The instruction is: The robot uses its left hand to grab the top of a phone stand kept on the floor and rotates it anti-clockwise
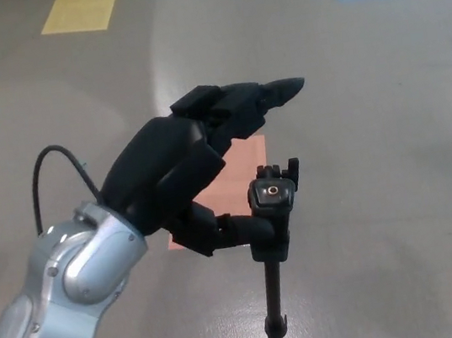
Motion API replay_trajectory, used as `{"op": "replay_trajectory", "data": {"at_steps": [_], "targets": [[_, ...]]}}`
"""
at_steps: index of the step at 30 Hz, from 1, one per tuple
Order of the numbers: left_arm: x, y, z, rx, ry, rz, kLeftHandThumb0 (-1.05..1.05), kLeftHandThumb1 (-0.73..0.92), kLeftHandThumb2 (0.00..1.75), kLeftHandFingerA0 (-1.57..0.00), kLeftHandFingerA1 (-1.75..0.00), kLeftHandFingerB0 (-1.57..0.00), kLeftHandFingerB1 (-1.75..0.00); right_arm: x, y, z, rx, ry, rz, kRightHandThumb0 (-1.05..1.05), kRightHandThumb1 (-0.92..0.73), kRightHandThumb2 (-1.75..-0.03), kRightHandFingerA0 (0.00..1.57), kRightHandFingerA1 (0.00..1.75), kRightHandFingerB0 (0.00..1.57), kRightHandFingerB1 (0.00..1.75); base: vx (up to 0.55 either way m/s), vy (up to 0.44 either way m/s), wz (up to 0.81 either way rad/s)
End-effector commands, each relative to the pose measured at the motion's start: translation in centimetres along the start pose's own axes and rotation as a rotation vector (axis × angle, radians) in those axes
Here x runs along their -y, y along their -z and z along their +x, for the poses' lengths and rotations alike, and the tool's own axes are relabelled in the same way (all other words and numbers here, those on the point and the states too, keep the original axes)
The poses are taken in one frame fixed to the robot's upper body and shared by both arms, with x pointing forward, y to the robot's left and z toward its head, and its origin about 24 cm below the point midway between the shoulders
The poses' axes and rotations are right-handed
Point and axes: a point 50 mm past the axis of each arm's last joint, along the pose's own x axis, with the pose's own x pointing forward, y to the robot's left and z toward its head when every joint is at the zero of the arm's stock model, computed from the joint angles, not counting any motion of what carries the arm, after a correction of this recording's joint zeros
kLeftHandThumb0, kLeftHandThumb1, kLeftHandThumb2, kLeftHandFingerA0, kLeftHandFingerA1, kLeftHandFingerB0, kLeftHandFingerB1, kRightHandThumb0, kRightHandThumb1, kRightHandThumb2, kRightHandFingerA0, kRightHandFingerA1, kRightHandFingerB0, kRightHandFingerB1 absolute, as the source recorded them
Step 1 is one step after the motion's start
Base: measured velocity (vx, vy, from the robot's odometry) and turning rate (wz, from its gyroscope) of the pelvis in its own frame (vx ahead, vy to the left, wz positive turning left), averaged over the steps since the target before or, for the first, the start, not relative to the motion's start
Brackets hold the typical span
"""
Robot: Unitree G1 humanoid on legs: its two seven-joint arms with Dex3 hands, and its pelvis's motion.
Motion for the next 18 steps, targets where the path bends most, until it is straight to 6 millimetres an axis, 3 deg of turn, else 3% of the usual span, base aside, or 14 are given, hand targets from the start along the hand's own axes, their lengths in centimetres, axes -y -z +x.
{"op": "replay_trajectory", "data": {"at_steps": [1,18], "targets": [[0.4,0.1,0.5,0.021,-0.013,0.11,-0.56,0.36,0.77,-0.02,-0.29,-0.03,-0.28,0.5,0.2,0.0,-0.02,0.013,0.009,-0.36,-0.78,-0.66,0.66,0.49,0.15,0.31,0.0,0.0,0.0],[1.6,0.5,1.3,0.014,0.011,0.158,-0.55,0.34,0.77,0.0,-0.29,0.0,-0.24,0.8,0.1,0.3,-0.025,0.021,0.03,-0.33,-0.76,-0.62,0.68,0.48,0.15,0.29,0.0,0.0,0.0]]}}
